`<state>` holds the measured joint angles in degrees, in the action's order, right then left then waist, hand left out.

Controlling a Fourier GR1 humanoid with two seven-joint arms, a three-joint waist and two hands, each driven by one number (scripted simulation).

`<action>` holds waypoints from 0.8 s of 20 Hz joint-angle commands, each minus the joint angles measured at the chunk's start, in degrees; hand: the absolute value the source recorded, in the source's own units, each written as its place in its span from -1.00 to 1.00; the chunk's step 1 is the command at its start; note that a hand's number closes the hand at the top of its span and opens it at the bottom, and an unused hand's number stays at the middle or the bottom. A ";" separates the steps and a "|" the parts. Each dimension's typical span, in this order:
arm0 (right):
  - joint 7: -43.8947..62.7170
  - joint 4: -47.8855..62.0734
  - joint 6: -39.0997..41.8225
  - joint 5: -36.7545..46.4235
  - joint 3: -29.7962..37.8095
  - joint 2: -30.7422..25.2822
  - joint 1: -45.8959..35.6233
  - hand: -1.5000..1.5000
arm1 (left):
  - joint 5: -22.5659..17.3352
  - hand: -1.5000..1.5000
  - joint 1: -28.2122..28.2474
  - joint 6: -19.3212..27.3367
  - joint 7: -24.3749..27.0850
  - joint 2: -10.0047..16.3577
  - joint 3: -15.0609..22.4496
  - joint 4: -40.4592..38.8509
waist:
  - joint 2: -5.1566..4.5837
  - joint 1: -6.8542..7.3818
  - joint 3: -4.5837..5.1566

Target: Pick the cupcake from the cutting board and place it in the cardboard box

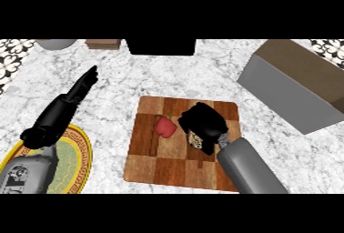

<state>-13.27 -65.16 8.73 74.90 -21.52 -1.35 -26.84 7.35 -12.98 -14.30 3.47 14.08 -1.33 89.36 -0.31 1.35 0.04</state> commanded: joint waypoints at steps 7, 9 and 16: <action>14.88 -2.81 -6.46 -5.38 1.06 1.34 -9.79 1.00 | 0.22 0.00 1.42 -0.08 0.90 -0.65 -0.55 -1.00 | 0.42 -1.10 -0.03; 17.65 -5.30 -6.66 -6.22 1.48 1.34 -11.73 1.00 | 1.93 0.00 1.49 1.28 2.91 -1.03 -0.29 -2.03 | 0.38 -1.15 -0.02; 32.13 -16.96 -5.40 -11.05 12.22 1.35 -15.22 1.00 | 2.31 0.00 -0.07 1.81 0.29 -1.52 -0.03 -0.80 | 0.55 -2.11 -0.04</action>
<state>12.06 -77.73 4.21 66.06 -14.67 -0.07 -39.72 8.19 -12.20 -13.85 3.51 13.45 -2.04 89.31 0.21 -0.14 0.01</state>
